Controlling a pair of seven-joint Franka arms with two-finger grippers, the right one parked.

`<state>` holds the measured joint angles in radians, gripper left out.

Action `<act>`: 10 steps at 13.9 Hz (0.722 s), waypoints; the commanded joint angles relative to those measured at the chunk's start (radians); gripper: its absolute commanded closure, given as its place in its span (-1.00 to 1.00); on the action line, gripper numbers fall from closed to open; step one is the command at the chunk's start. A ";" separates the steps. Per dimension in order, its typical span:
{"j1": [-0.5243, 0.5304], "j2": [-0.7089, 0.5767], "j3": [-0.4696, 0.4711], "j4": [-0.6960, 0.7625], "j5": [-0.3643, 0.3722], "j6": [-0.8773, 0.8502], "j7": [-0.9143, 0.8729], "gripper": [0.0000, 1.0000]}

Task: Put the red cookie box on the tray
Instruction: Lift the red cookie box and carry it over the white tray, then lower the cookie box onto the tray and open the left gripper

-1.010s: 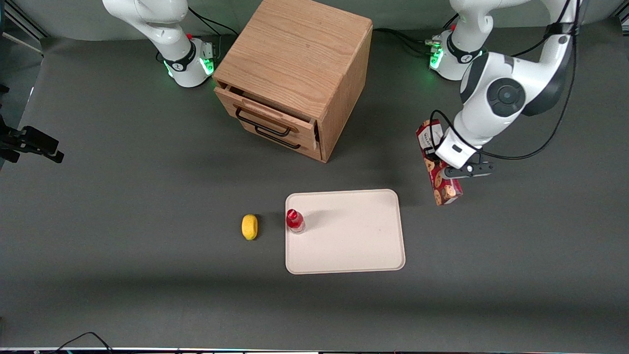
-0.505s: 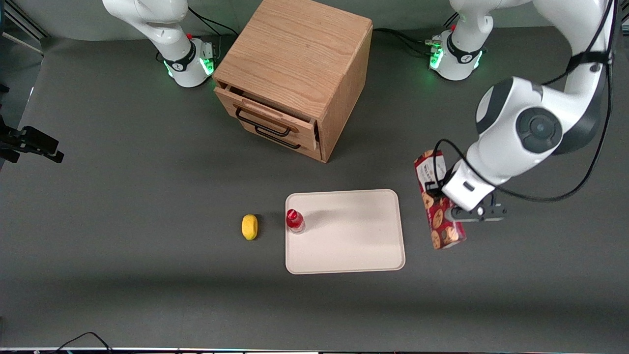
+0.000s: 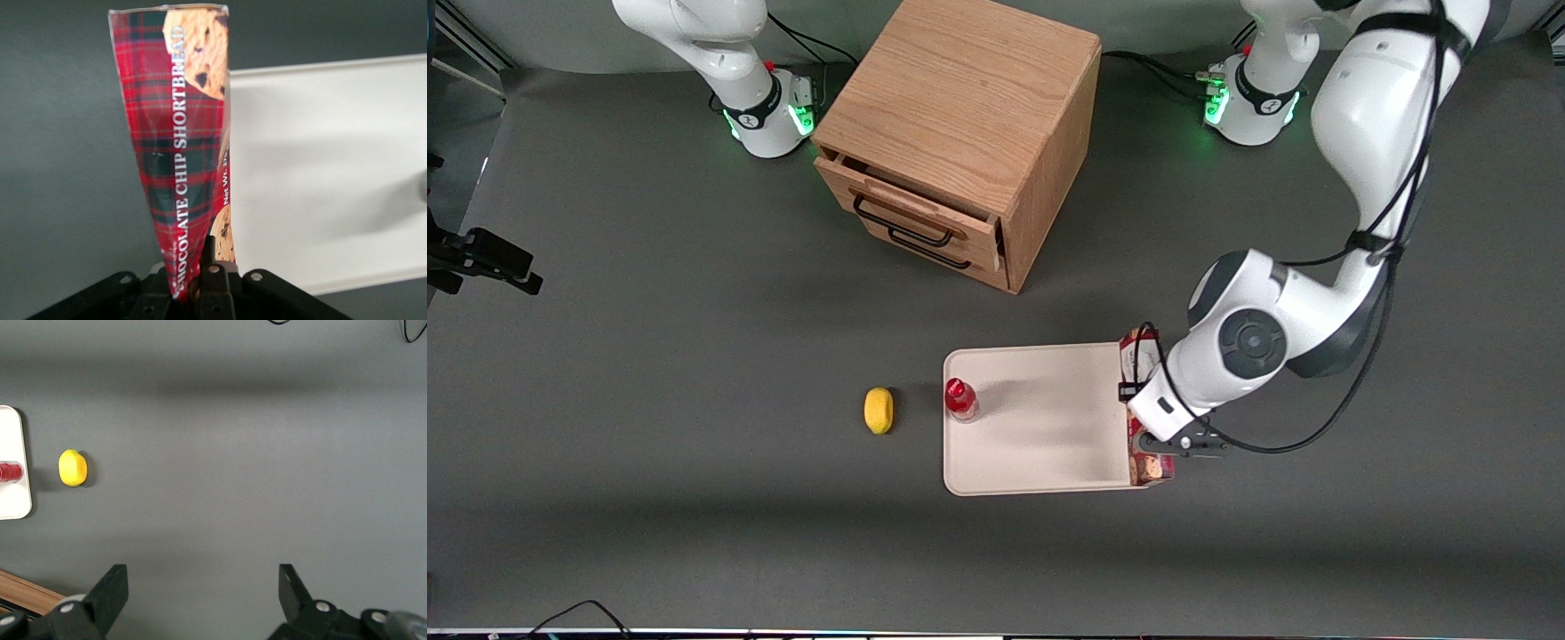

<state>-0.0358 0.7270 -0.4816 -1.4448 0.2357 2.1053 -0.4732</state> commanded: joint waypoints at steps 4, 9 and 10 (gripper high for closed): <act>-0.062 0.054 0.058 0.003 0.062 0.042 -0.090 1.00; -0.069 0.054 0.084 -0.062 0.099 0.110 -0.120 1.00; -0.069 0.054 0.084 -0.063 0.099 0.110 -0.120 0.51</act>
<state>-0.0920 0.7961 -0.4149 -1.4967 0.3090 2.2006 -0.5647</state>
